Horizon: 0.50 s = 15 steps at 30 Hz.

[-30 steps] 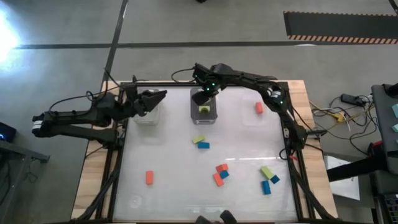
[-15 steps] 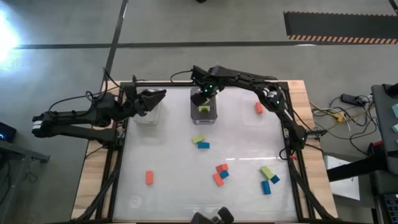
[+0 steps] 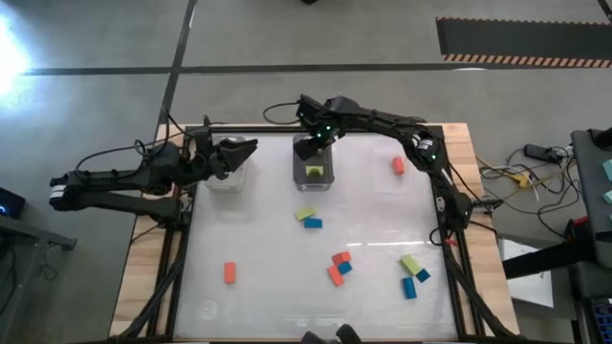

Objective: Sort & place blocks by color
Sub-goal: Put the left blue block into the white bin

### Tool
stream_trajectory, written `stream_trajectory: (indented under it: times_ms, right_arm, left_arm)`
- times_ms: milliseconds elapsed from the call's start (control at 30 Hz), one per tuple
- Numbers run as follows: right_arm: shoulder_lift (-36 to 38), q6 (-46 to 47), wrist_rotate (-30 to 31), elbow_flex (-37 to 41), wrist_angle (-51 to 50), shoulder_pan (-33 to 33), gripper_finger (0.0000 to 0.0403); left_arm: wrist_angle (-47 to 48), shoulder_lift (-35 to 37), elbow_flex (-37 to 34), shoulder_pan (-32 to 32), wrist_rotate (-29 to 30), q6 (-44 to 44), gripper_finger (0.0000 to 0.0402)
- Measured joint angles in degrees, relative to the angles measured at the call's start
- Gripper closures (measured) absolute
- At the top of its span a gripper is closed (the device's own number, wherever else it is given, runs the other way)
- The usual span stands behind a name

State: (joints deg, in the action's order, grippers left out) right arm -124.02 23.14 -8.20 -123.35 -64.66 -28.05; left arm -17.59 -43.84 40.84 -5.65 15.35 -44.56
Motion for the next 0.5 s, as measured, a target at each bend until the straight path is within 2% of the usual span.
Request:
stream_trajectory:
  times_ms: [200,500]
  right_arm:
    - [6.14,-0.20,-7.33,0.00,-3.73,1.32,0.0234]
    - [17.06,-5.01,-7.31,0.15,-5.67,8.63,0.0236]
  left_arm:
    - [5.55,0.02,0.00,0.00,-0.02,-0.19,0.0148]
    - [9.71,-0.61,-0.04,0.00,-0.06,-0.06,0.0148]
